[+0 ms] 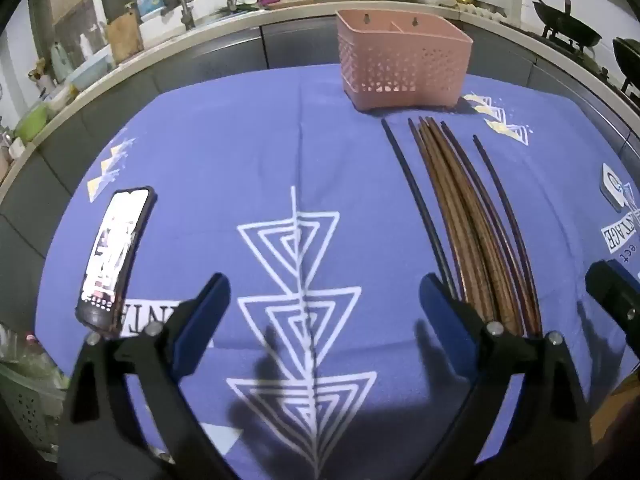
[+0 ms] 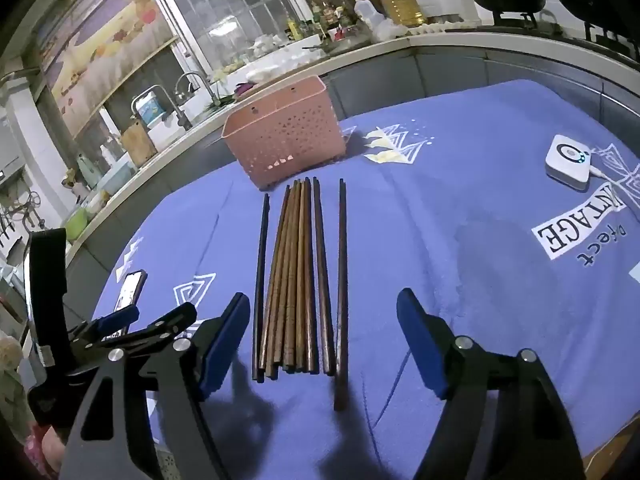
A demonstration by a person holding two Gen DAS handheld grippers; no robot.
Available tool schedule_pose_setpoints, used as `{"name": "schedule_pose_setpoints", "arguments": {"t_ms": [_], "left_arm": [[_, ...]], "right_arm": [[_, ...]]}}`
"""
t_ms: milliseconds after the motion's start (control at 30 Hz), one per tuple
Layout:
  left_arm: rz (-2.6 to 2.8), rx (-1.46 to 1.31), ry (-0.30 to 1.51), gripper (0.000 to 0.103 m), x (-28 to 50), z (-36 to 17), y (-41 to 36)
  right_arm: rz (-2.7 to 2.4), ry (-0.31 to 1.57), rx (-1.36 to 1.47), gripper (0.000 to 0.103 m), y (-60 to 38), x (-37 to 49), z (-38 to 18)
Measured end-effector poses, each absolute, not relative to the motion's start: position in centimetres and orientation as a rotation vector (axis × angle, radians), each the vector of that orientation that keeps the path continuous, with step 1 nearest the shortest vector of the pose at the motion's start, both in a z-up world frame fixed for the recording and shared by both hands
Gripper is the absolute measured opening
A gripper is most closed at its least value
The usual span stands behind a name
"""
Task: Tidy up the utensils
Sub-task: 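Move both tools toward the row of chopsticks on the cloth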
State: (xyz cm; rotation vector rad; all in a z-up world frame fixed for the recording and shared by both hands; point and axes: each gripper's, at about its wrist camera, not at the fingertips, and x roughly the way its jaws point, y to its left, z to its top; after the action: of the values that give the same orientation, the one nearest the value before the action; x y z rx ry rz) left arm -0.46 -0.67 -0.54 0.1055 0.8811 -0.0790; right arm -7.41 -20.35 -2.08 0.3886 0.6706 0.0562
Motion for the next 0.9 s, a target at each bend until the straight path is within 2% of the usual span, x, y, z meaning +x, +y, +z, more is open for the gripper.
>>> {"name": "schedule_pose_setpoints", "arguments": {"t_ms": [900], "left_arm": [[-0.092, 0.041, 0.832, 0.095, -1.9, 0.2, -0.2]], "right_arm": [[0.094, 0.628, 0.38, 0.093, -19.6, -8.4, -1.6]]}}
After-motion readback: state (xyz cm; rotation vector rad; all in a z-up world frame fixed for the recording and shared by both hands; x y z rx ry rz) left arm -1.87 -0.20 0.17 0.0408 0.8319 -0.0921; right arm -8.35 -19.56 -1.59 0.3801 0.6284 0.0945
